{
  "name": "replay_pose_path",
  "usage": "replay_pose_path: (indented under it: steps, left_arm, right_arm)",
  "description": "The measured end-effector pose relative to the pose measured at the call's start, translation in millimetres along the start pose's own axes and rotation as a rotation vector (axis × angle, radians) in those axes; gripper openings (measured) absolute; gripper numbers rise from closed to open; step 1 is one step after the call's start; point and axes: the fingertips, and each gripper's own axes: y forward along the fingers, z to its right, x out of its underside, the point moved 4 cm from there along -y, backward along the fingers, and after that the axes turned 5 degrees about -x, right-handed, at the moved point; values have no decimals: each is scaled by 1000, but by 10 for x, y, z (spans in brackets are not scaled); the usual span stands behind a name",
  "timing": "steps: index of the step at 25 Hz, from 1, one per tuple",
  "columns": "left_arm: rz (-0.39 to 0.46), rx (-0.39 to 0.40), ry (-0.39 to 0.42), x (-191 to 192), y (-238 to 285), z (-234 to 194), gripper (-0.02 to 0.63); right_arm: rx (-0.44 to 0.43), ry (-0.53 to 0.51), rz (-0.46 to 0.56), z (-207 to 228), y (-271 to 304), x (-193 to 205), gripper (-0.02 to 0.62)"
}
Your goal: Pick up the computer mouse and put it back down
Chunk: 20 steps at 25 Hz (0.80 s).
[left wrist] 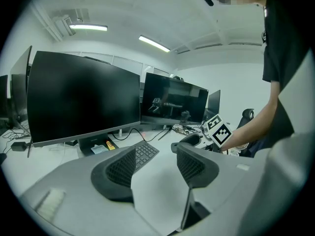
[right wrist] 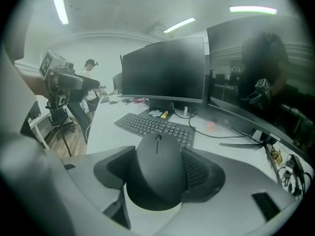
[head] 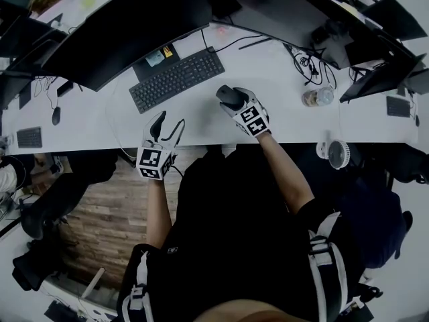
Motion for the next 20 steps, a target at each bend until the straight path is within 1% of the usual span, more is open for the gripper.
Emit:
replay_pose_path:
  steps: [5, 11, 20]
  left_arm:
    - [24, 3, 6, -100, 32, 5, 255]
    - [49, 10, 14, -162, 44, 9, 255]
    - [57, 26, 25, -176, 8, -50, 255]
  right_arm:
    - [13, -5, 15, 58, -97, -161, 293]
    - [30, -16, 43, 21, -185, -338, 293]
    - [60, -45, 109, -36, -279, -616, 293]
